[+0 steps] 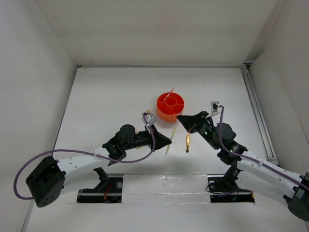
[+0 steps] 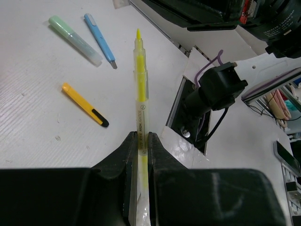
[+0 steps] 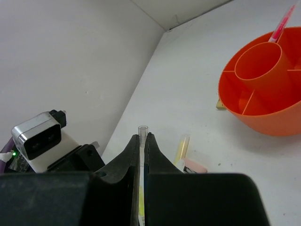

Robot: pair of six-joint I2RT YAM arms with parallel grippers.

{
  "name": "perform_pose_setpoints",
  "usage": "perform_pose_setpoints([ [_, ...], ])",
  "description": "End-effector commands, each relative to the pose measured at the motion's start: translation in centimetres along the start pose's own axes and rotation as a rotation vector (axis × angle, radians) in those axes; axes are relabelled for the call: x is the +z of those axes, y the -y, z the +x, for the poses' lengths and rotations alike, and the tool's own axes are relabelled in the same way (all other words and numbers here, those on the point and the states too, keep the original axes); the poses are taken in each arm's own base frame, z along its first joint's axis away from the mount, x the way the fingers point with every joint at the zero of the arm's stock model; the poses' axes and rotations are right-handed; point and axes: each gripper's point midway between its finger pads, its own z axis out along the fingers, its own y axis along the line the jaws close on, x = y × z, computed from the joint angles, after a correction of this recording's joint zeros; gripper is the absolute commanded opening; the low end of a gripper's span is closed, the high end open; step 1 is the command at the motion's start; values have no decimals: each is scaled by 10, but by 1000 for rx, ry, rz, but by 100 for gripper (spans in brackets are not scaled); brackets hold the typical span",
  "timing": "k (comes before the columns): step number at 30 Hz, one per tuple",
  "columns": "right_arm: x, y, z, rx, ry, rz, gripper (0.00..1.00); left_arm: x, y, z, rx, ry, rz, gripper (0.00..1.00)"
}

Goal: Sort the stationery into containers
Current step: Close the pen cap on the pen.

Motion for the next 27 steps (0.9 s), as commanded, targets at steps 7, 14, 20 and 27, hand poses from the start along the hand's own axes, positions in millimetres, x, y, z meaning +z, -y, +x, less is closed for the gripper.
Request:
perform_pose_setpoints([
  [7,-9,-13,-6,9,19,-61,0,4,12,-29,51,78,33,0],
  [14,-12,-14,-7,9,20,-62,0,4,12,-29,51,78,33,0],
  [20,-8,-6,1,-13,2,-42,0,4,12,-29,51,78,33,0],
  [27,-5,-8,2,-12,3,-57,0,6,14,-30,42,73,42,0],
])
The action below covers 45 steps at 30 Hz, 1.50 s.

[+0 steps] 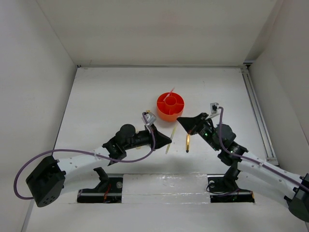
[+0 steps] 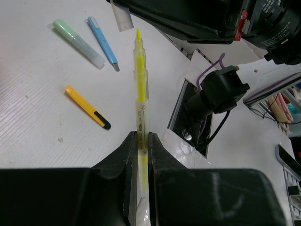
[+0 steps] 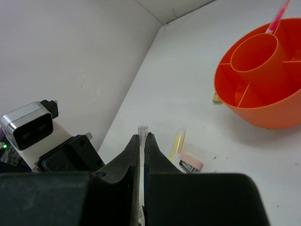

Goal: Sort the stationery into containers
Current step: Close the pen cap on the pen.

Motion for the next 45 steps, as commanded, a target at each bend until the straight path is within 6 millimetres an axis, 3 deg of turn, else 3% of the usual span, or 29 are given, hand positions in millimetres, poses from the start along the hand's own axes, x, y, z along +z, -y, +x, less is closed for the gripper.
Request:
perform_pose_setpoints([
  [1,0,-15,-7,-4,27,-62,0,5,17,-29,44,71,58,0],
  [10,0,-24,-18,-9,60,-82,0,7,19,-25,46,57,81,0],
  [45,-3,-21,-11,-19,42,-87,0,13,16,-32,44,67,63,0],
])
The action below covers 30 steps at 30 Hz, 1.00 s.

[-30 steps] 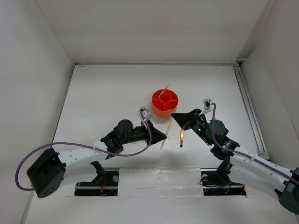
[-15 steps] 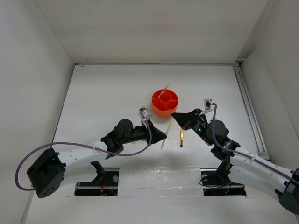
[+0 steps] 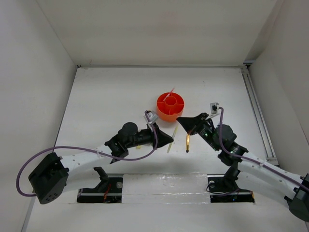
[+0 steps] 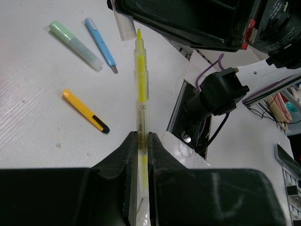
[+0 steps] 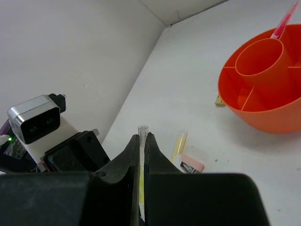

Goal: Sort the stationery into containers
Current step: Close the pen cap on the pen.

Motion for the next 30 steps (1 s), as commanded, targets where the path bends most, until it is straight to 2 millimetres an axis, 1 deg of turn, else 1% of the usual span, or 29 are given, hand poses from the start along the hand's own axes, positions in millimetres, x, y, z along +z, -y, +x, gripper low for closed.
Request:
perform_pose_setpoints([
  [1,-1,-14,-11,-1,47,-54,0,5,16,-28,46,75,53,0],
  [2,-2,-15,-16,2,66,-49,0,6,14,-26,42,68,49,0],
  [3,-2,-15,-16,2,66,-49,0,6,14,-26,42,68,49,0],
  [4,-3,-19,-23,5,85,-56,0,6,14,-26,33,68,49,0],
  [5,-3,-16,-20,-6,77,-47,0,6,15,-28,36,75,53,0],
  [7,-4,-21,-26,-12,90,-59,0,6,15,-28,36,75,53,0],
  [8,-4,-16,-27,-13,99,-35,0,6,16,-27,37,70,61,0],
  [9,-3,-18,-31,-11,111,-35,0,5,14,-23,33,63,57,0],
  [11,-3,-17,-32,-23,118,-27,0,5,14,-23,33,63,57,0],
  [12,-3,-20,-36,-33,125,-33,0,5,14,-23,33,63,57,0],
  [17,-1,-24,-34,-35,110,-49,0,4,15,-26,36,75,53,0],
  [19,0,-21,-31,-37,103,-41,0,4,15,-26,36,75,53,0],
  [21,1,-18,-25,-31,83,-36,0,4,14,-24,32,67,48,0],
  [22,1,-19,-24,-31,77,-43,0,4,14,-24,32,67,48,0],
  [28,-1,-24,-26,-20,82,-63,0,4,12,-25,32,72,40,0],
  [29,-1,-25,-25,-20,76,-70,0,4,11,-26,32,77,33,0],
  [30,-1,-22,-22,-21,69,-64,0,4,11,-26,32,77,33,0],
])
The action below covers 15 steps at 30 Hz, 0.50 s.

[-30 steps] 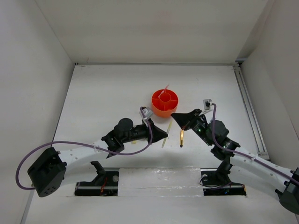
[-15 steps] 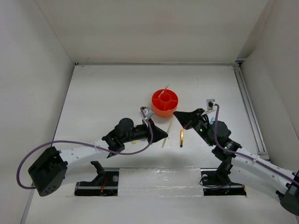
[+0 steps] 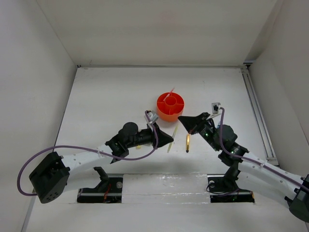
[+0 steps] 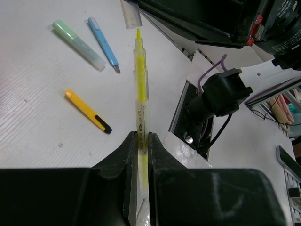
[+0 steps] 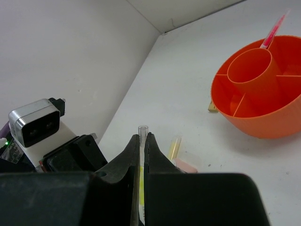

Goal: Sort the stationery into containers
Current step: Close the pen cap on the pen.

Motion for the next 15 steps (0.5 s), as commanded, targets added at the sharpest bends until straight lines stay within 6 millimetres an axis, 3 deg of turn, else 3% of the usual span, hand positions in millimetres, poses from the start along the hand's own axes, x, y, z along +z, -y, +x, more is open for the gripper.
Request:
perform_pose_setpoints([
  [1,-1,-25,-15,13,38,-81,0,2,14,-27,35,78,43,0],
  [12,-2,-28,-17,23,38,-94,0,3,12,-29,34,88,28,0],
  [15,-2,-28,-9,22,18,-103,0,3,12,-34,36,101,23,0],
])
